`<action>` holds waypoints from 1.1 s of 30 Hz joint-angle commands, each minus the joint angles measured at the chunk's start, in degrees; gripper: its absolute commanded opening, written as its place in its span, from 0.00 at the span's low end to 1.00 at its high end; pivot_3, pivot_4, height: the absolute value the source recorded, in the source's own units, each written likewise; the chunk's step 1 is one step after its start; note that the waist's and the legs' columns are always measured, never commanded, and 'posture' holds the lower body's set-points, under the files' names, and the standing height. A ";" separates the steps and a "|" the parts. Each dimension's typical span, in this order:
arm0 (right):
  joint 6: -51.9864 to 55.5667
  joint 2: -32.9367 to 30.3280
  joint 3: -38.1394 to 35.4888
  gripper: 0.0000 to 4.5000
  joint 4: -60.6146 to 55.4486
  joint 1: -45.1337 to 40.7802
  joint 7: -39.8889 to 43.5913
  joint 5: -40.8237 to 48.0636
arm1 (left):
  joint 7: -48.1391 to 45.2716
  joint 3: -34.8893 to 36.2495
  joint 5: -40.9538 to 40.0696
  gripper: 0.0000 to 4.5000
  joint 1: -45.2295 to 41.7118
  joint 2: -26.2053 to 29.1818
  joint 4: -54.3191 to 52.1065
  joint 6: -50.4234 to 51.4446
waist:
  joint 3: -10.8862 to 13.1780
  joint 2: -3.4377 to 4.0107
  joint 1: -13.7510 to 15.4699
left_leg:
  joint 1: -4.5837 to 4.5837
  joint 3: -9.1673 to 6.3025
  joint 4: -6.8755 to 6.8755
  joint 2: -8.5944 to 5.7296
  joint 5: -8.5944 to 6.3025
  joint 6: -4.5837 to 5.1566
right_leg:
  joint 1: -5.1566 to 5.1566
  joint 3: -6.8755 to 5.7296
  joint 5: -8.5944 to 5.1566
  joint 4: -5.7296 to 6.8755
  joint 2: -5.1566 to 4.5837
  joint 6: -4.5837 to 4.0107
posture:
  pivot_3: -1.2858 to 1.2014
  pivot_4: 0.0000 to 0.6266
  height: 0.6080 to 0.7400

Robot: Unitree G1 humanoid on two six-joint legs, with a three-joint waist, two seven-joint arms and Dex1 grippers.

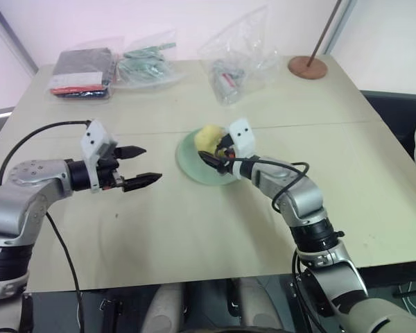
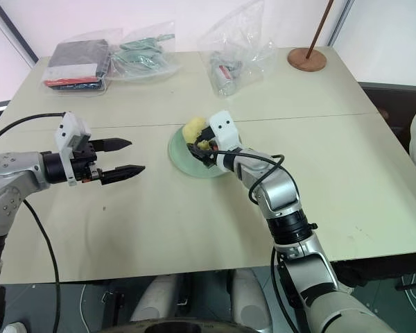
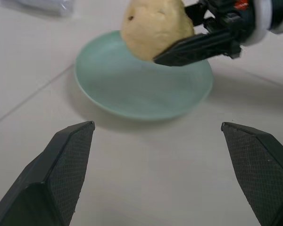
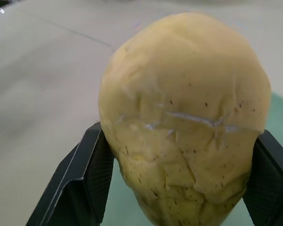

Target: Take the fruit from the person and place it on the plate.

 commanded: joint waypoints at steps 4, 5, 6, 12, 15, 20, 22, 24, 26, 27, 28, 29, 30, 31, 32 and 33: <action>-3.47 1.11 -0.12 0.76 1.14 -0.29 0.12 -2.25 | -1.42 -0.19 1.72 1.00 -0.69 0.95 0.38 -1.36 | 0.00 0.00 -0.04 | 0.00 0.00 0.00 0.02 0.00 0.00 | -0.01 0.00 0.00 0.00 0.03 0.00 | 0.52 0.24 1.00; -3.64 1.22 -0.22 0.88 1.37 -0.30 0.14 -2.48 | -1.49 -0.24 1.86 1.00 -0.73 0.88 0.32 -1.33 | 0.00 0.00 -0.05 | 0.00 0.00 0.00 0.02 0.00 0.00 | -0.01 0.00 0.00 0.00 0.03 0.00 | 0.52 0.24 1.00; -3.71 1.29 -0.28 0.97 1.53 -0.31 0.23 -2.67 | -1.53 -0.33 2.02 1.00 -0.82 0.80 0.33 -1.32 | 0.00 0.00 -0.05 | 0.00 0.00 0.00 0.02 0.00 0.00 | -0.01 0.00 0.00 0.00 0.03 0.00 | 0.52 0.24 1.00; -2.43 0.62 -0.40 0.99 -0.20 -0.08 1.39 -2.87 | -1.54 -0.59 2.41 1.00 -1.17 0.47 0.28 -1.30 | 0.00 0.00 -0.05 | 0.00 0.00 0.00 0.02 0.00 0.00 | 0.00 0.00 0.00 0.00 0.02 0.00 | 0.52 0.24 1.00; -0.20 -1.12 -1.90 0.99 -3.49 -0.36 2.42 -1.83 | -1.32 -0.53 2.17 1.00 -1.24 0.38 0.06 -1.23 | 0.00 0.00 -0.02 | 0.00 -0.01 0.00 0.02 0.00 0.00 | 0.00 0.00 0.00 0.00 -0.02 0.00 | 0.52 0.24 1.00; 8.36 -9.27 -8.50 0.99 -16.22 -0.51 8.23 5.26 | -0.97 0.38 1.51 1.00 -1.34 0.34 -0.49 -0.99 | 0.00 0.00 0.30 | -0.02 -0.01 0.00 0.00 0.00 0.00 | 0.00 -0.01 0.00 -0.01 -0.06 0.01 | 0.52 0.24 1.00; 12.01 -14.77 -12.89 0.99 -22.74 0.38 12.38 10.32 | -1.01 0.88 1.21 1.00 -1.12 0.50 -0.83 -0.97 | 0.00 0.01 0.35 | -0.04 -0.03 0.00 0.00 0.00 0.01 | 0.02 -0.04 0.00 -0.06 -0.09 0.01 | 0.52 0.24 1.00; 14.08 -19.73 -16.43 0.99 -27.34 1.83 15.64 14.22 | -1.09 1.25 1.07 1.00 -0.92 0.69 -1.03 -1.02 | 0.00 -0.01 0.35 | -0.04 -0.05 0.01 0.00 -0.01 0.02 | 0.04 -0.05 -0.01 -0.07 -0.11 0.02 | 0.52 0.24 1.00; 16.80 -24.52 -20.22 0.99 -30.83 3.54 18.34 18.27 | -1.05 1.66 1.03 1.00 -0.90 0.86 -1.17 -1.06 | -0.01 -0.02 0.31 | -0.03 -0.05 0.00 0.02 -0.02 0.03 | 0.06 -0.06 -0.01 -0.08 -0.11 0.02 | 0.52 0.24 1.00; 18.04 -26.61 -21.95 0.99 -32.16 4.34 19.48 20.14 | -1.05 1.90 0.99 1.00 -0.94 0.95 -1.20 -1.04 | -0.01 -0.02 0.27 | -0.03 -0.06 0.01 0.02 -0.02 0.04 | 0.07 -0.06 -0.01 -0.08 -0.11 0.02 | 0.52 0.24 1.00; 18.90 -28.29 -23.27 0.99 -33.10 5.00 20.25 21.70 | -1.09 2.10 0.93 1.00 -1.00 1.04 -1.20 -0.99 | -0.01 -0.02 0.16 | -0.03 -0.05 0.01 0.03 -0.02 0.04 | 0.06 -0.06 -0.01 -0.08 -0.11 0.02 | 0.52 0.24 1.00; 19.64 -29.87 -24.66 0.99 -33.85 5.64 20.93 23.24 | -1.11 2.31 0.90 1.00 -1.03 1.14 -1.33 -0.92 | -0.01 -0.02 0.08 | -0.02 -0.04 0.01 0.04 -0.02 0.04 | 0.07 -0.05 -0.01 -0.07 -0.10 0.02 | 0.52 0.24 1.00; 20.10 -31.11 -25.75 0.99 -34.34 6.13 21.31 24.36 | -1.10 2.51 0.87 1.00 -1.07 1.19 -1.44 -0.84 | -0.01 -0.01 0.09 | -0.01 -0.04 0.01 0.05 -0.02 0.04 | 0.07 -0.05 -0.01 -0.07 -0.09 0.02 | 0.52 0.24 1.00; 20.39 -32.00 -26.39 0.99 -34.57 6.37 21.26 25.12 | -1.14 2.66 0.81 1.00 -1.17 1.23 -1.43 -0.76 | -0.01 -0.02 0.10 | 0.00 -0.02 0.01 0.05 -0.02 0.04 | 0.07 -0.04 -0.01 -0.06 -0.09 0.02 | 0.52 0.24 1.00; 20.45 -32.56 -26.70 0.99 -34.66 6.49 20.95 25.59 | -1.21 2.77 0.74 1.00 -1.22 1.24 -1.47 -0.75 | -0.01 -0.02 0.10 | 0.01 -0.03 0.01 0.06 -0.02 0.04 | 0.08 -0.04 -0.01 -0.06 -0.08 0.02 | 0.52 0.24 1.00; 20.35 -32.83 -26.81 0.99 -34.59 6.52 20.40 25.78 | -1.23 2.81 0.81 1.00 -1.28 1.22 -1.50 -1.02 | -0.01 -0.02 0.10 | 0.01 -0.02 0.02 0.07 -0.02 0.04 | 0.08 -0.04 -0.01 -0.06 -0.07 0.02 | 0.52 0.24 1.00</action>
